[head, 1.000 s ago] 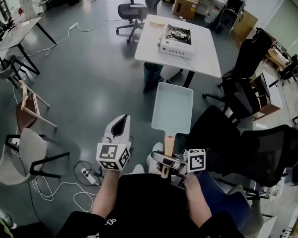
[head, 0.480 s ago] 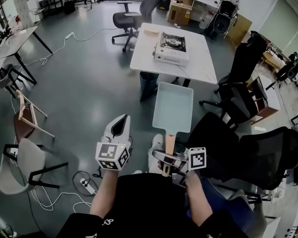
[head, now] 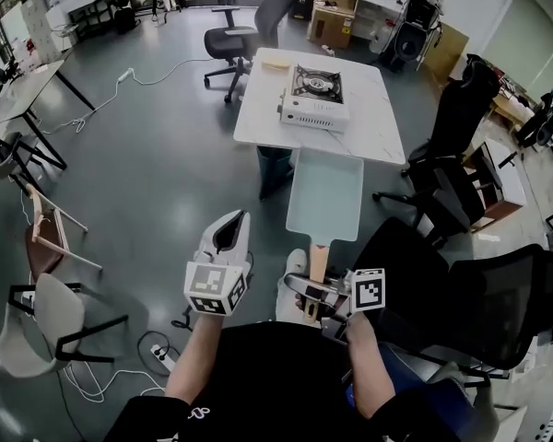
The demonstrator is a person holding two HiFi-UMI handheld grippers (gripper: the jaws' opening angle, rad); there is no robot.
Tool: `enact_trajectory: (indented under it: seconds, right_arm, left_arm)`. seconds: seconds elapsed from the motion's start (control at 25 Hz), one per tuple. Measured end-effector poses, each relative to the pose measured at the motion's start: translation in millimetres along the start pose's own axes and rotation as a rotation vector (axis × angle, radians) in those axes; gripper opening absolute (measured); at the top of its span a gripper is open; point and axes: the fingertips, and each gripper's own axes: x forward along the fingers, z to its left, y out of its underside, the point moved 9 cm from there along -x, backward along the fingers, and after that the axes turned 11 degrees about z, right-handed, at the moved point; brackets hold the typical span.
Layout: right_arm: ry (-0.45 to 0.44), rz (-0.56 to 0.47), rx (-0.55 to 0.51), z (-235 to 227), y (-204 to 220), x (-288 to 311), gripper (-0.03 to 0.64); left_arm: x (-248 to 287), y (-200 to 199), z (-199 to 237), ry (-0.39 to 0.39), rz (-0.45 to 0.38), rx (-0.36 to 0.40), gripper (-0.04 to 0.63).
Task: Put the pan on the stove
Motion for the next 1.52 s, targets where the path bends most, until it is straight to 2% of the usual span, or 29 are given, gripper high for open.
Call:
enact_trajectory:
  seconds: [0.36, 0.56, 0.84, 1.0, 1.24, 1.36, 1.52]
  right_arm:
    - [0.012, 0.024, 0.042, -35.3, -56.2, -14.1, 0.028]
    - [-0.01, 0.044, 0.08, -52.9, -96.3, -15.5, 0.028]
    - [-0.056, 0.048, 0.101, -78.6, -156.5, -27.7, 0.028]
    - [-0.073, 0.039, 0.104, -91.2, -191.6, -41.5, 0.028]
    - [-0.04, 0.051, 0.084, -116.2, -242.8, -60.9, 0.028]
    - [-0.009, 0.061, 0.085, -130.0, -265.6, -72.3, 0.028]
    - [-0.019, 0.067, 0.091, -144.6, -292.8, -83.1, 0.028]
  left_arm:
    - [71.5, -13.9, 4.3, 0.022, 0.04, -0.021, 0.0]
    - [111.4, -26.1, 19.7, -0.007, 0.055, -0.03, 0.0]
    - [164.8, -46.7, 36.4, -0.091, 0.049, -0.03, 0.0]
    - [197.0, -60.0, 39.5, -0.095, 0.075, -0.023, 0.0]
    - [241.7, -82.3, 54.5, -0.136, 0.109, -0.009, 0.0]
    - [269.9, -91.4, 56.4, -0.13, 0.106, -0.005, 0.0]
    - [307.0, -99.0, 55.6, -0.11, 0.103, -0.012, 0.0]
